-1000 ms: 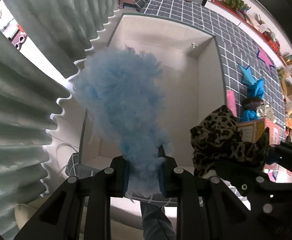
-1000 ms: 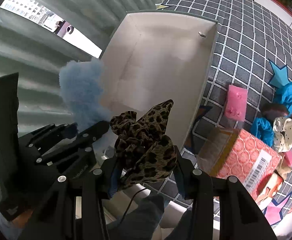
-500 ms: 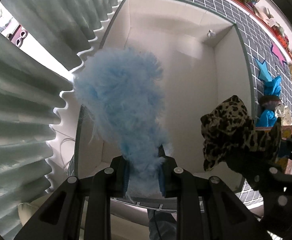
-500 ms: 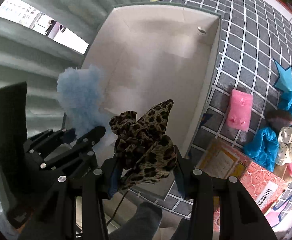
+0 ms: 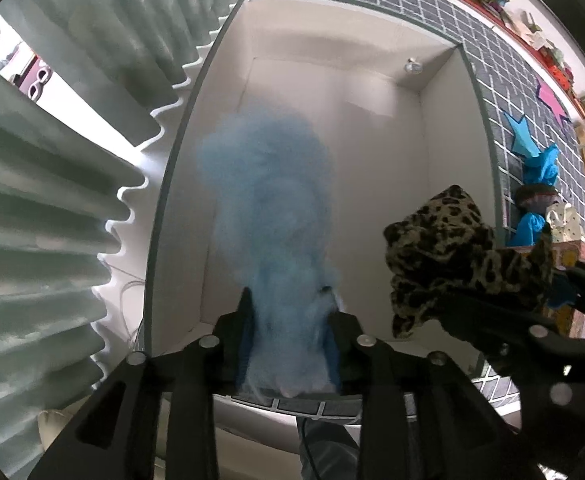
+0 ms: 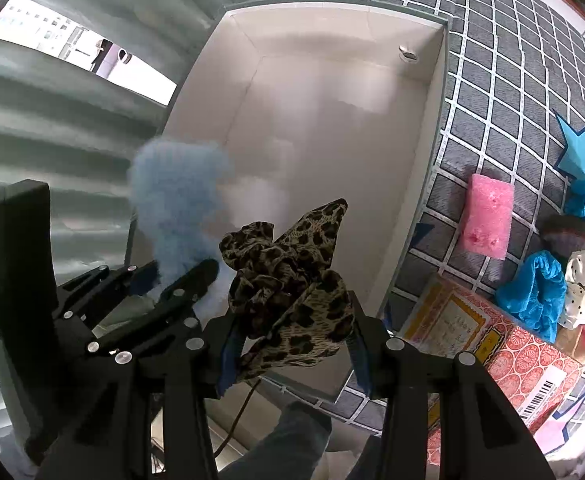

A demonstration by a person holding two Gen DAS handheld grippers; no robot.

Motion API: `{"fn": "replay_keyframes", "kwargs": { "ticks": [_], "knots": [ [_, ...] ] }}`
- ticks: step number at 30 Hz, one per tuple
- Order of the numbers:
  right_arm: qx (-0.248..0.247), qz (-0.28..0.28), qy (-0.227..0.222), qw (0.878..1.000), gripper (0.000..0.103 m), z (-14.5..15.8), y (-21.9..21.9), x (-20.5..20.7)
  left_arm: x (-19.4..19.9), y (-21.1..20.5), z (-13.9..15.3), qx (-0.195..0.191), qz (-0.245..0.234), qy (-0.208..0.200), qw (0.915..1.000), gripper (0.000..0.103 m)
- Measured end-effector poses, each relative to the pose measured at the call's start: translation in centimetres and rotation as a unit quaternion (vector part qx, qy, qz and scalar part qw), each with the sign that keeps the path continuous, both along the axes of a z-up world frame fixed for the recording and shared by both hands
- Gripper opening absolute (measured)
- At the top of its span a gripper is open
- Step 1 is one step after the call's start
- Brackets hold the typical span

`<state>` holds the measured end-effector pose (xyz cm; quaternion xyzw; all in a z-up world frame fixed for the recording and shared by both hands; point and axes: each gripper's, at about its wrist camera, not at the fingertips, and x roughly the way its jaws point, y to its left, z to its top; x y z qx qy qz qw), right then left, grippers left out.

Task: Organize soft objects
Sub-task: 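Carry both held items over the open white box with both tools, then open both tools to drop the plush and scrunchie into the box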

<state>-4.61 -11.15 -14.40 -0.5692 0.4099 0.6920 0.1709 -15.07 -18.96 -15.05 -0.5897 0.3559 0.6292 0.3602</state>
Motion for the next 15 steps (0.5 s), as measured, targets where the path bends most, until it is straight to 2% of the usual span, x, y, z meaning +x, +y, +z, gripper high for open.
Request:
{"fn": "replay_keyframes", "kwargs": {
  "ticks": [1,2,3,4,6,7,9,11,14,15],
  "knots": [
    [0.0,0.002,0.001,1.0,0.048,0.1,0.0,0.1,0.2,0.0,0.1,0.004,-0.002,0.003,1.0,0.056],
    [-0.001,0.004,0.002,1.0,0.048,0.1,0.0,0.1,0.4,0.0,0.3,0.007,-0.004,0.009,0.9999,0.064],
    [-0.001,0.006,0.003,1.0,0.05,0.2,0.0,0.1,0.6,-0.1,0.6,0.01,-0.005,0.018,0.9998,0.077],
    [0.001,0.006,0.004,1.0,0.053,0.2,0.0,0.2,0.8,-0.2,0.8,0.017,-0.006,0.025,0.9995,0.082],
    [0.009,0.004,0.009,1.0,0.075,0.6,0.0,0.4,1.0,-0.3,1.1,0.015,-0.007,0.028,0.9995,0.084],
    [0.016,0.003,0.008,1.0,0.079,0.9,0.1,0.4,1.0,-0.4,1.2,0.015,-0.004,0.027,0.9995,0.086],
    [0.031,0.004,0.007,0.999,0.081,1.3,0.2,0.4,1.0,-0.6,1.4,0.015,0.001,0.032,0.9994,0.09],
    [0.037,0.006,0.006,0.999,0.083,1.6,0.3,0.4,0.7,-0.7,1.8,0.02,0.009,0.034,0.9992,0.103],
    [0.068,0.008,-0.005,0.998,0.102,2.3,0.4,0.6,0.3,-0.8,2.5,0.032,0.022,0.025,0.9989,0.103],
    [0.073,0.008,0.001,0.997,0.102,2.7,0.4,0.8,0.2,-0.7,2.7,0.035,0.024,0.023,0.9988,0.103]
  ]
}}
